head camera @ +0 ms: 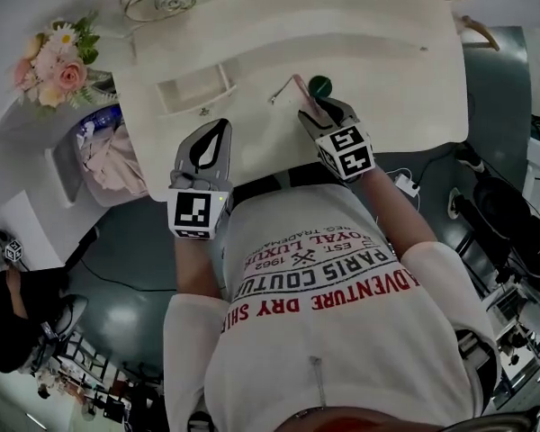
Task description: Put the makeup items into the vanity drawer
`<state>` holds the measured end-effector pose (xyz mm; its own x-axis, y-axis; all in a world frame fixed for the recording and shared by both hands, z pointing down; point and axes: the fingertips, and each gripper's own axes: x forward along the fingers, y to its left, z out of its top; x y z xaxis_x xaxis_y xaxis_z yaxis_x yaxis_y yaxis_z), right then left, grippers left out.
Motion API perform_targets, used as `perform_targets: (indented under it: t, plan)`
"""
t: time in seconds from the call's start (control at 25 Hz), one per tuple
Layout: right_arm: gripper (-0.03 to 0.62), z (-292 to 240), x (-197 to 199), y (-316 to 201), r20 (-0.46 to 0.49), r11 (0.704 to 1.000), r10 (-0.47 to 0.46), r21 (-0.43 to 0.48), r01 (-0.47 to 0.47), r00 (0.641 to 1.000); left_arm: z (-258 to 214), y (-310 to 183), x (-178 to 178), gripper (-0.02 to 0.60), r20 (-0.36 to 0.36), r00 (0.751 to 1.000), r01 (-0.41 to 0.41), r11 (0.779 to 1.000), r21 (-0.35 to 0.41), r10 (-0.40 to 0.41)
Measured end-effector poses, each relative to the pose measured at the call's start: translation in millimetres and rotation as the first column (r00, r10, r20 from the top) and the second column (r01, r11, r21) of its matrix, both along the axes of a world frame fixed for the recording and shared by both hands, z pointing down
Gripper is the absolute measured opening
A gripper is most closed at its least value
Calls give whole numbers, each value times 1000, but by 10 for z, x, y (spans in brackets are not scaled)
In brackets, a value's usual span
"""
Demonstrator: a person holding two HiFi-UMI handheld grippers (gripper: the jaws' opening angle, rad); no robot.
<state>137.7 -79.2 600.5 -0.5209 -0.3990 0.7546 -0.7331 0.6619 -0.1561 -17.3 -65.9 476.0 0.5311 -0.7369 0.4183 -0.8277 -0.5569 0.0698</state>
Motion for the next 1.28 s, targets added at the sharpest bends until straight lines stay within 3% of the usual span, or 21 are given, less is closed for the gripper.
perform_targets:
  t: [0.12, 0.24, 0.4, 0.6, 0.84, 1.0, 1.28]
  plan:
    - [182, 77, 1, -14, -14, 1000, -5, -10, 5, 1000, 41, 20, 4, 11, -13, 999, 35, 999, -8, -35]
    - [87, 121, 60, -74, -81, 1000, 2, 22, 0, 997, 67, 35, 2, 11, -29, 997, 76, 997, -20, -77]
    - [53, 134, 76, -96, -113, 1000, -4, 9, 5, 994, 99, 77, -1, 11, -17, 996, 92, 995, -30, -92]
    - [49, 44, 29, -100, -95, 1000, -8, -23, 6, 995, 2, 79, -38, 12, -8, 996, 85, 996, -5, -86]
    - [49, -298, -113, -238, -80, 998, 6, 61, -1, 997, -226, 49, -184, 11, -15, 995, 102, 994, 45, -101]
    - [49, -578, -351, -306, -59, 989, -63, 126, 70, 996, -413, 70, -358, 11, -26, 990, 144, 986, 86, -142]
    - [49, -894, -935, -475, -63, 949, -226, 213, 234, 972, -624, 131, -891, 11, -24, 961, 277, 950, 146, -276]
